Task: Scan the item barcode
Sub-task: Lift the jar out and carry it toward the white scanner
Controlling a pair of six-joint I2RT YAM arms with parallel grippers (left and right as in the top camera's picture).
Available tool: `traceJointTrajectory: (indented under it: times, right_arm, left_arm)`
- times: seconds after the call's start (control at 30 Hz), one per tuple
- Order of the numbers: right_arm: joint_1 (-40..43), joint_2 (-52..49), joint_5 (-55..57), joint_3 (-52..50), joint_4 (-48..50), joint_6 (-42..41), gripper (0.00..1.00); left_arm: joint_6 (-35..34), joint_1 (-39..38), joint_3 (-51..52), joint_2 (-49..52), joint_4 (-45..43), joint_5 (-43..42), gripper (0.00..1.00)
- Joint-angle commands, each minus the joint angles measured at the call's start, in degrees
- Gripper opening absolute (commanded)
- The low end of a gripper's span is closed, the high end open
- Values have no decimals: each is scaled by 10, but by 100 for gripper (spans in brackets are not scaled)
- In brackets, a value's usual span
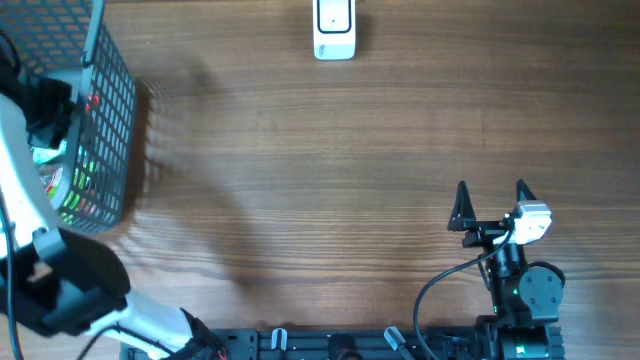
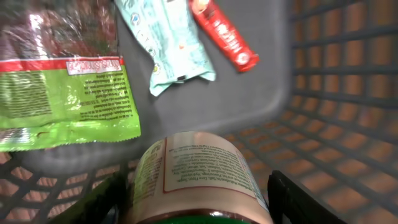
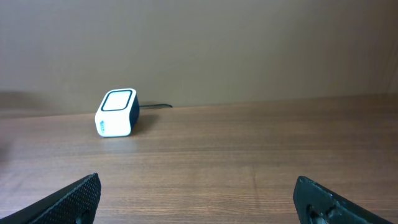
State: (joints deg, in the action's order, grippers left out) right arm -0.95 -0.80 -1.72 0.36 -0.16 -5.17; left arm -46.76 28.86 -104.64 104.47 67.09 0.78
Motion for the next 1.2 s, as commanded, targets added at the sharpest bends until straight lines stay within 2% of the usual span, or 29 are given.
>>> traceJointTrajectory:
  times: [0.0, 0.2, 0.43, 0.53, 0.73, 0.9, 1.03, 1.17]
  right_arm:
    - [2, -2, -9, -1, 2, -8, 100]
    - [2, -2, -9, -1, 2, -8, 100]
    - [2, -2, -9, -1, 2, -8, 100]
    - [2, -2, -9, -1, 2, -9, 100]
    - [2, -2, -9, -1, 2, -9, 100]
    - [2, -2, -9, -1, 2, -8, 100]
    - [2, -2, -9, -1, 2, -8, 100]
    - [2, -2, -9, -1, 2, -9, 100]
  left_arm:
    - [10, -1, -4, -74, -1, 2, 38]
    - [14, -1, -4, -151, -15, 2, 42]
    - [14, -1, -4, -236, -31, -3, 40]
    - [14, -2, -4, -267, -43, -34, 40]
    - [-2, -3, -4, -308, -56, -149, 40]
    - [-4, -56, -4, -307, -56, -177, 38]
    - [-4, -134, -4, -297, -56, -174, 38]
    - [-4, -223, -4, -281, -53, -106, 39]
